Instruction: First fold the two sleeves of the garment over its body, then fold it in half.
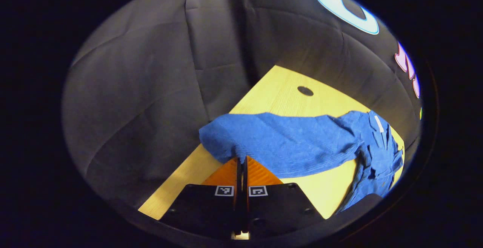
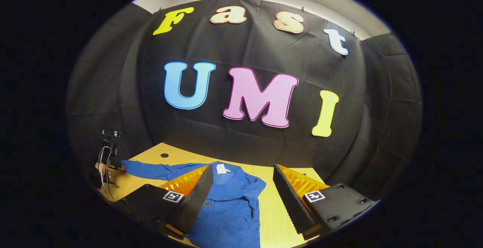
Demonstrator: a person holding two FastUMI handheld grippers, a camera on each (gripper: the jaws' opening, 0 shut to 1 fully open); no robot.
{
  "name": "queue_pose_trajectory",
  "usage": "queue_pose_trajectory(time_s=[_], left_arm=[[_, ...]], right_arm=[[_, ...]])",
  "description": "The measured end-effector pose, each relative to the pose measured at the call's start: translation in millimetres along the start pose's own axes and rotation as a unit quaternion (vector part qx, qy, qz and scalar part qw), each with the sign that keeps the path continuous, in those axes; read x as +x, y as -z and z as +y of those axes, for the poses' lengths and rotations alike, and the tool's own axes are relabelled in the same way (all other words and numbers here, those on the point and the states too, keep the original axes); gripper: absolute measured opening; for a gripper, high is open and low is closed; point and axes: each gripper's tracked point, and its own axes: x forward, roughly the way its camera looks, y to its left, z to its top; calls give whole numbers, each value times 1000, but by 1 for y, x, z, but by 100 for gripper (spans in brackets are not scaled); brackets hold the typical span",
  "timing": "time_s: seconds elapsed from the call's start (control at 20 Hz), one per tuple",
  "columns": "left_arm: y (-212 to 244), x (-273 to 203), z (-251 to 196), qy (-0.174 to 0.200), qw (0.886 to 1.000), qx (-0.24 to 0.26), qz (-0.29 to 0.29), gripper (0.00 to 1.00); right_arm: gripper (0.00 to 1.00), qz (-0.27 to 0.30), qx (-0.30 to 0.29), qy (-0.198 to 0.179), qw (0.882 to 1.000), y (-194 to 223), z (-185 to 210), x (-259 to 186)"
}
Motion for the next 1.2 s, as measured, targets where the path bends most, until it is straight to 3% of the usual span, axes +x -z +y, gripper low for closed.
queue_pose_trajectory(time_s=[0.2, 0.25, 0.3, 0.35, 0.6, 0.65, 0.85, 1.0, 1.05, 1.15, 1.2], left_arm=[[-27, -21, -62, 38, 998, 43, -40, 0], [-33, -28, -81, 51, 996, 52, -47, 0], [-39, -34, -102, 64, 995, 59, -55, 0], [-43, -39, -124, 78, 993, 66, -64, 0], [-56, -86, -267, 180, 971, 109, -110, 0], [-55, -97, -303, 201, 966, 113, -117, 0], [-23, -118, -418, 269, 944, 164, -97, 0], [9, -134, -491, 319, 928, 176, -77, 0], [20, -136, -510, 328, 924, 182, -68, 0], [46, -137, -552, 335, 919, 202, -49, 0], [61, -134, -567, 327, 919, 218, -35, 0]], right_arm=[[96, 13, 13, -7, 1000, 13, -12, 10], [100, 15, 11, -7, 1000, 18, -15, 11], [95, 13, 3, -5, 1000, 18, -22, 14], [100, 9, -2, -5, 1000, 18, -27, 15], [99, 9, 3, 3, 1000, 30, -53, 20], [95, 7, -1, 6, 1000, 31, -60, 22], [100, 17, 6, 11, 1000, 45, -80, 24], [95, 27, 22, 18, 999, 59, -99, 21], [100, 32, 26, 21, 999, 64, -105, 19], [95, 38, 33, 30, 998, 72, -121, 18], [99, 39, 36, 34, 998, 74, -129, 19]])
